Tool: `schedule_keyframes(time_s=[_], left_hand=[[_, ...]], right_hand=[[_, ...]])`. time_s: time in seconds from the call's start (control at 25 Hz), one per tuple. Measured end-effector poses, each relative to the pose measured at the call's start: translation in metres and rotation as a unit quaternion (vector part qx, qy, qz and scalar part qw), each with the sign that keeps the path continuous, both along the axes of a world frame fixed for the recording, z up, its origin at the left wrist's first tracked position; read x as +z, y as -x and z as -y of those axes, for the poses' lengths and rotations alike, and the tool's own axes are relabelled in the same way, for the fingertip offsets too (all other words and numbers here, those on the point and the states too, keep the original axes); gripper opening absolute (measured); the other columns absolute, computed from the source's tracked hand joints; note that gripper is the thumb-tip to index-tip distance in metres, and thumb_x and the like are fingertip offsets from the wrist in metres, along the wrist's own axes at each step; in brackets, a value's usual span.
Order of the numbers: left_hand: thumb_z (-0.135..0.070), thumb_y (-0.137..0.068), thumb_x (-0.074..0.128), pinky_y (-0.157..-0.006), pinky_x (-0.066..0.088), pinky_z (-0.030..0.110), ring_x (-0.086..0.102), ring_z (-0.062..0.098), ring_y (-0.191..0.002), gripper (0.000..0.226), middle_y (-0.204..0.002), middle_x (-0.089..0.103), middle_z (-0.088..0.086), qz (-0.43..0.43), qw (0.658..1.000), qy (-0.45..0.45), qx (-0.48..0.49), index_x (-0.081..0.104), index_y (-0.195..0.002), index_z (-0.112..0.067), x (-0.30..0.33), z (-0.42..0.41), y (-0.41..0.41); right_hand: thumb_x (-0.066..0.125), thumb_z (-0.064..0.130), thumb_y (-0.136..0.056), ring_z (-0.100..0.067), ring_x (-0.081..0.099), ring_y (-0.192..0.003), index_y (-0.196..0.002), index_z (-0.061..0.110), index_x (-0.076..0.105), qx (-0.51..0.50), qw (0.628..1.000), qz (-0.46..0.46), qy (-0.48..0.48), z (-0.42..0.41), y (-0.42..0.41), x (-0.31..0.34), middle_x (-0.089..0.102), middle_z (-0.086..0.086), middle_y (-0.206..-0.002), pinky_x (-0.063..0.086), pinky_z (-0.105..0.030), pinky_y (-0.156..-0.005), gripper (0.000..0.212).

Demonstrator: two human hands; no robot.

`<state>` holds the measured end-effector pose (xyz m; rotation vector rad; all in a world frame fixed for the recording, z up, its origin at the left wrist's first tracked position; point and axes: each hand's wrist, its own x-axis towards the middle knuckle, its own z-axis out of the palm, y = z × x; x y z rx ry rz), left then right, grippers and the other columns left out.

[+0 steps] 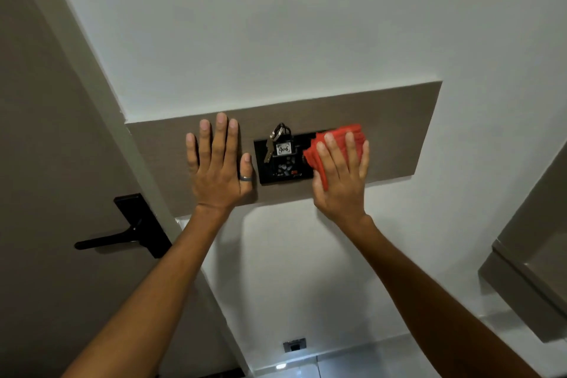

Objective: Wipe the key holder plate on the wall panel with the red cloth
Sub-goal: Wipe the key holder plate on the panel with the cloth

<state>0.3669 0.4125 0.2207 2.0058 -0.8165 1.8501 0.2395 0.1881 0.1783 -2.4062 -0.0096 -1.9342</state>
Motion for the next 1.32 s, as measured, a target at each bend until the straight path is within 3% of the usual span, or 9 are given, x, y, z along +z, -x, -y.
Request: schedule_keyframes(time_s=[0.08, 0.2, 0.4, 0.56, 0.72, 0.88, 1.04, 1.24, 1.32], left_hand=[[-0.038, -0.106, 0.041, -0.134, 0.006, 0.049, 0.003, 0.026, -0.164, 0.067, -0.172, 0.019, 0.008, -0.007, 1.0, 0.001, 0.003, 0.024, -0.165, -0.011, 0.002, 0.0, 0.002], [-0.037, -0.105, 0.043, -0.133, 0.007, 0.049, 0.002, 0.025, -0.164, 0.066, -0.169, 0.026, 0.009, -0.018, 1.0, 0.005, -0.011, 0.031, -0.163, -0.009, 0.006, 0.0, 0.007], [-0.038, -0.104, 0.044, -0.132, 0.009, 0.049, 0.002, 0.023, -0.164, 0.066, -0.169, 0.026, 0.009, -0.028, 0.999, 0.006, -0.021, 0.031, -0.162, -0.009, 0.005, -0.001, 0.008], [-0.038, -0.105, 0.043, -0.133, 0.007, 0.048, 0.001, 0.023, -0.164, 0.067, -0.176, 0.008, 0.003, -0.021, 1.0, -0.002, -0.008, 0.026, -0.164, -0.011, 0.005, -0.001, 0.006], [-0.038, -0.105, 0.044, -0.133, 0.01, 0.049, 0.006, 0.024, -0.164, 0.068, -0.168, 0.034, 0.011, -0.012, 1.0, 0.006, -0.009, 0.026, -0.165, -0.012, 0.0, 0.001, 0.002], [-0.038, -0.105, 0.043, -0.133, 0.009, 0.049, 0.004, 0.024, -0.164, 0.069, -0.169, 0.029, 0.007, -0.003, 1.0, 0.004, -0.009, 0.023, -0.166, -0.013, 0.002, 0.0, 0.002], [-0.038, -0.106, 0.041, -0.134, 0.008, 0.048, 0.003, 0.024, -0.164, 0.068, -0.169, 0.03, 0.008, -0.006, 1.0, 0.001, -0.005, 0.021, -0.166, -0.014, 0.0, -0.001, -0.002], [-0.037, -0.107, 0.04, -0.134, 0.008, 0.047, 0.003, 0.023, -0.164, 0.067, -0.166, 0.034, 0.012, 0.001, 1.0, 0.004, -0.009, 0.021, -0.166, -0.014, -0.002, 0.0, -0.003], [-0.037, -0.107, 0.04, -0.135, 0.007, 0.047, 0.004, 0.024, -0.164, 0.066, -0.166, 0.035, 0.012, -0.006, 1.0, 0.005, -0.014, 0.021, -0.166, -0.014, -0.001, -0.001, -0.005]], right_hand=[[0.059, 0.013, -0.094, -0.047, 0.033, -0.154, -0.153, 0.008, 0.042, 0.046, 0.998, 0.002, -0.037, 0.0, 0.007, -0.006, 0.049, -0.015, -0.159, 0.025, -0.083, -0.117, 0.062], [0.042, 0.024, -0.106, -0.039, 0.026, -0.161, -0.16, 0.012, 0.037, 0.142, 0.962, 0.069, -0.223, -0.057, 0.0, 0.001, 0.036, -0.007, -0.17, 0.022, -0.074, -0.126, 0.056], [0.041, 0.045, -0.109, -0.024, 0.005, -0.167, -0.156, 0.02, 0.041, -0.004, 1.0, 0.026, -0.016, -0.095, -0.025, -0.004, 0.01, 0.004, -0.178, 0.025, -0.07, -0.123, 0.053], [0.039, 0.048, -0.108, -0.024, 0.011, -0.166, -0.154, 0.019, 0.045, -0.034, 0.991, 0.087, -0.092, -0.1, -0.044, 0.001, 0.033, -0.003, -0.17, 0.023, -0.065, -0.126, 0.055], [0.041, 0.047, -0.106, -0.026, 0.014, -0.166, -0.157, 0.026, 0.04, -0.062, 0.991, 0.114, 0.027, -0.087, -0.051, -0.004, 0.023, 0.001, -0.176, 0.021, -0.063, -0.126, 0.055], [0.039, 0.045, -0.107, -0.025, 0.013, -0.166, -0.165, 0.03, 0.03, -0.057, 0.985, 0.132, -0.1, -0.119, -0.059, 0.002, 0.03, 0.001, -0.171, 0.013, -0.06, -0.131, 0.061], [0.038, 0.046, -0.107, -0.023, 0.01, -0.166, -0.156, 0.029, 0.046, -0.047, 0.995, 0.078, 0.044, -0.094, -0.052, -0.01, 0.046, 0.003, -0.159, 0.017, -0.058, -0.126, 0.053], [0.042, 0.043, -0.106, -0.025, 0.025, -0.162, -0.158, 0.026, 0.044, -0.049, 0.983, 0.123, -0.127, -0.13, -0.061, 0.001, 0.048, -0.005, -0.158, 0.018, -0.056, -0.13, 0.055], [0.044, 0.043, -0.106, -0.027, 0.029, -0.158, -0.154, 0.027, 0.049, -0.04, 0.989, 0.132, -0.051, -0.113, -0.054, -0.001, 0.051, -0.003, -0.154, 0.022, -0.057, -0.126, 0.051]])
